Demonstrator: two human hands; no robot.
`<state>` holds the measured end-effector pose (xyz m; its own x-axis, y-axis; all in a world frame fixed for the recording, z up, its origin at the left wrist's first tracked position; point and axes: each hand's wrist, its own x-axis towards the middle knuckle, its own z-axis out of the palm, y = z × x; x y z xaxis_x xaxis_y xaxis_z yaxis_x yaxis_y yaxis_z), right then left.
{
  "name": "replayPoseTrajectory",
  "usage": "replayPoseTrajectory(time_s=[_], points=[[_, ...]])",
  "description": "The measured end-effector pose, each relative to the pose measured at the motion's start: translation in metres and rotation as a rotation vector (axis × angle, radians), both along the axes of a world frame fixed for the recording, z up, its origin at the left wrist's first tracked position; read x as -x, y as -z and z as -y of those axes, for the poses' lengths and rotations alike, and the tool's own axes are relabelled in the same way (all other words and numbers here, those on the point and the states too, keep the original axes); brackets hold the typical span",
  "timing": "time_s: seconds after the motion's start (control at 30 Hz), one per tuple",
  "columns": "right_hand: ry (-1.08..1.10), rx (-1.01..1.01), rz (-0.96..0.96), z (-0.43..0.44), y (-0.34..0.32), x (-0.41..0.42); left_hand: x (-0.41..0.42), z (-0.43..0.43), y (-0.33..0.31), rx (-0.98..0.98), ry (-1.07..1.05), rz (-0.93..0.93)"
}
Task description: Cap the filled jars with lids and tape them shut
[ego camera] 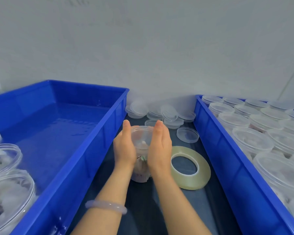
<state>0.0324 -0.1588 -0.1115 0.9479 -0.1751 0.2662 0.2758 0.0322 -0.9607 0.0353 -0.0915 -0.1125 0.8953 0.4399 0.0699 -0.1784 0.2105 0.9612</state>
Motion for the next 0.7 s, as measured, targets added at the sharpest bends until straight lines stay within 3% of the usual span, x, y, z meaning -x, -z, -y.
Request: replayPoseTrajectory(time_s=[0.07, 0.23, 0.33, 0.43, 0.6, 0.7], points=[[0.102, 0.012, 0.099, -0.003, 0.001, -0.003, -0.003, -0.003, 0.000, -0.055, 0.036, 0.008], [0.080, 0.021, 0.133, 0.005, -0.001, -0.012, -0.011, -0.016, -0.002, -0.253, 0.158, 0.048], [0.055, 0.001, 0.114, 0.008, 0.002, -0.012, -0.010, -0.013, 0.002, -0.158, 0.204, 0.121], [-0.017, -0.028, 0.091, 0.007, 0.008, -0.009, -0.006, -0.007, 0.009, -0.060, 0.099, 0.197], [0.058, -0.008, 0.124, 0.004, 0.013, -0.002, -0.004, -0.005, 0.012, -0.090, 0.016, 0.268], [0.129, 0.041, 0.134, 0.004, 0.008, -0.004, -0.001, -0.007, 0.010, -0.108, 0.089, 0.257]])
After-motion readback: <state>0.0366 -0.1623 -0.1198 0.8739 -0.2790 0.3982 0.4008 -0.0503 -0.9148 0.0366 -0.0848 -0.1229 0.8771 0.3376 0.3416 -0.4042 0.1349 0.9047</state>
